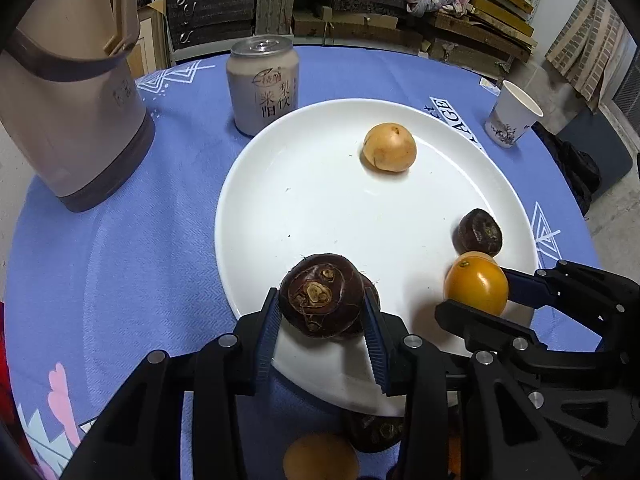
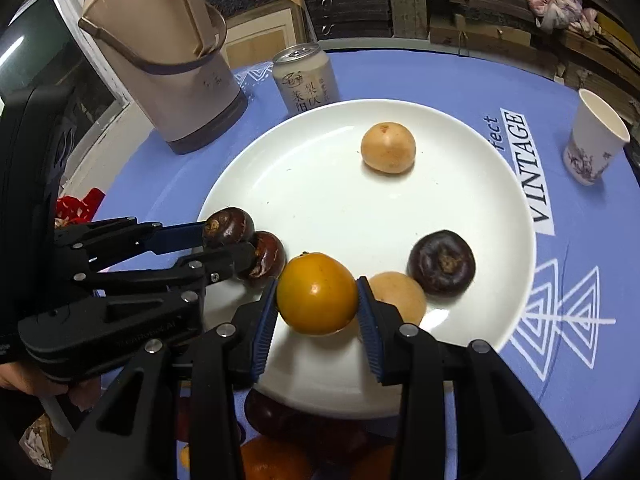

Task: Organize fruits
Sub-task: 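Place the yellow tomato and mangosteen on the plate, opening both tools, then grasp an orange mandarin with the right tool while the left tool grasps a tan pear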

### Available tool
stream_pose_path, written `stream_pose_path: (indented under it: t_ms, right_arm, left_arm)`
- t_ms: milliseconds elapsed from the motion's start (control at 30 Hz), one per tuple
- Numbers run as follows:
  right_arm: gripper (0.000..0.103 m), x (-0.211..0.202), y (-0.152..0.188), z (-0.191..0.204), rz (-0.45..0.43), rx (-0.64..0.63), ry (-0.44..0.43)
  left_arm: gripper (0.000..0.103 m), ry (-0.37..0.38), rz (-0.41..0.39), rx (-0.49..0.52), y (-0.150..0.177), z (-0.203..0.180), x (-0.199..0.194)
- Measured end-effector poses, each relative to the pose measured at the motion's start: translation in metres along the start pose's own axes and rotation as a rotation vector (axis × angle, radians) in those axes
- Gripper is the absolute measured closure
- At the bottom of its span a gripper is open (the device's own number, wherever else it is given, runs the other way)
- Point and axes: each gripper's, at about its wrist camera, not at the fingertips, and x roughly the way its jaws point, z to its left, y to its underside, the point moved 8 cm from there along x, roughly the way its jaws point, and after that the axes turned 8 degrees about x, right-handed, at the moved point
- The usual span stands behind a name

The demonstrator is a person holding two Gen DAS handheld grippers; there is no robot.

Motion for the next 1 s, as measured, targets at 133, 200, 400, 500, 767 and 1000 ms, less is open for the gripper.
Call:
stream_pose_path:
  t_ms: [133, 200, 400, 500, 767, 1000]
  right_arm:
    - [0.065, 0.004, -0.001, 0.0, 0.004, 0.011, 0.004]
    - [0.064, 0.002, -0.002, 0.0, -0.002, 0.023, 0.005]
    - [0.057, -0.021, -0.001, -0.003, -0.043, 0.04, -0.001]
    - [0.054, -0.038, 0.006, -0.007, -0.053, 0.057, -0.009]
    - [0.048, -0.079, 0.062, -0.035, -0.02, 0.115, 0.024]
    - [0.037, -0.101, 0.112, -0.044, 0.017, 0.14, 0.052]
  left_arm:
    - [0.063, -0.003, 0.002, -0.014, 0.0, 0.003, 0.002]
    - [0.062, -0.001, 0.005, -0.03, 0.0, 0.004, 0.0]
    - [0.062, 0.006, -0.023, -0.045, 0.002, 0.005, -0.019]
    - [0.058, 0.009, -0.036, -0.049, 0.005, 0.003, -0.031]
    - [0.048, 0.021, -0.045, -0.053, 0.04, -0.01, -0.062]
    - [0.044, 0.028, 0.028, -0.07, 0.094, -0.019, -0.07]
